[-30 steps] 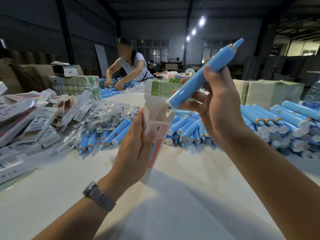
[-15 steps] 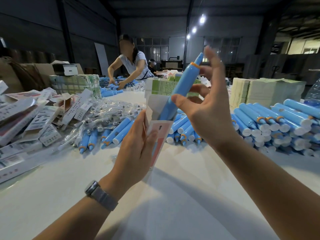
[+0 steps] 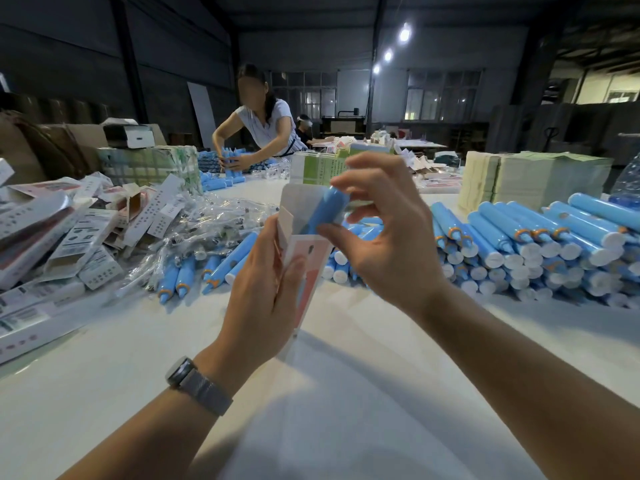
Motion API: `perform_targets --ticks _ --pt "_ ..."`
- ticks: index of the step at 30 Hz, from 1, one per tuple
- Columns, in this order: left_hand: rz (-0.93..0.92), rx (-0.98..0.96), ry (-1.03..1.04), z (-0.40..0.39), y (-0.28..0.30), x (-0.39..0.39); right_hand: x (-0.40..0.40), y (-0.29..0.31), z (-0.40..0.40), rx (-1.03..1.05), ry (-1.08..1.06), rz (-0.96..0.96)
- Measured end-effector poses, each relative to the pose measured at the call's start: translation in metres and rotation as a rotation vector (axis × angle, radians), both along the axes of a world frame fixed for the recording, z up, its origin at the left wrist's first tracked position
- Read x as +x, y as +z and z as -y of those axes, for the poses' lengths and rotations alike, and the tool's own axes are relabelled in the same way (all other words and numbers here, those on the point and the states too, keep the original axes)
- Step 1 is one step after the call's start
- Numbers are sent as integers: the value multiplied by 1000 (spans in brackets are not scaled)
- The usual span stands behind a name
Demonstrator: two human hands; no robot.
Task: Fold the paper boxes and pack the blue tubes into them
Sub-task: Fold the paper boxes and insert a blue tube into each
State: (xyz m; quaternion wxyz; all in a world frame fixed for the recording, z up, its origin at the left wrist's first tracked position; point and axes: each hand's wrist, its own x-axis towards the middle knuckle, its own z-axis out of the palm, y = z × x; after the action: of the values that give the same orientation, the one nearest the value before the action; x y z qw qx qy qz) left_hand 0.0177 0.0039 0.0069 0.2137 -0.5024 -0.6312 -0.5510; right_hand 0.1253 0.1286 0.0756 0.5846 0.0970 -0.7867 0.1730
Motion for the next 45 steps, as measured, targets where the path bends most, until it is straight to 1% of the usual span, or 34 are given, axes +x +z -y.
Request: perform_targets --ticks 3,6,8,10,12,13,14,15,17,18,19,20,21,22,24,26,28,30,33,35,37,39,40,42,45 --pt "17 12 1 0 -1 -1 -5 -12 5 23 -8 20" --pt "3 43 -2 2 0 -1 -8 -18 8 120 -82 80" --pt "-17 63 0 3 1 -2 -8 -19 8 121 -55 115" --pt "-35 122 34 3 4 -6 -9 -17 6 2 -1 69" --pt "30 197 80 5 7 -12 -14 -19 5 -234 37 66" --pt "66 227 100 7 9 -15 -20 -21 5 -343 44 130" --pt "84 253 121 9 11 -19 -27 -26 5 -404 27 265" --pt "85 272 143 12 12 -22 -36 -34 5 -397 -16 469" --pt "64 300 181 15 13 -27 -56 -53 11 -215 -95 892" --pt "53 315 196 16 13 -29 -66 -63 16 -95 -101 1029" --pt "47 330 208 16 13 -31 -77 -70 22 7 -93 1098" --pt "44 341 220 17 13 -33 -86 -75 28 85 -91 1112" --pt "46 350 232 17 12 -34 -94 -78 32 142 -102 1085" --pt "47 359 242 18 11 -36 -101 -78 35 169 -118 1042" --pt "48 380 254 19 11 -38 -109 -76 36 160 -151 988" --pt "49 387 254 20 12 -40 -114 -74 33 181 -202 1033" --pt "55 384 241 18 10 -41 -114 -71 30 247 -250 1121" --pt "53 383 219 16 8 -40 -110 -66 28 291 -273 1157" --pt "54 383 195 15 8 -36 -86 -49 22 245 -246 1099" --pt "49 374 172 12 5 -33 -63 -31 10 144 -198 970" --pt "45 339 150 7 0 -29 -37 -11 1 -84 -18 816" --pt "41 309 102 1 -6 -25 -11 6 -2 -320 252 639" --pt "29 300 83 0 -8 -24 -3 12 -2 -384 349 534" --pt "5 272 54 -4 -12 -18 7 23 3 -410 436 334" --pt "3 245 7 -8 -12 -4 7 28 15 -430 472 93"
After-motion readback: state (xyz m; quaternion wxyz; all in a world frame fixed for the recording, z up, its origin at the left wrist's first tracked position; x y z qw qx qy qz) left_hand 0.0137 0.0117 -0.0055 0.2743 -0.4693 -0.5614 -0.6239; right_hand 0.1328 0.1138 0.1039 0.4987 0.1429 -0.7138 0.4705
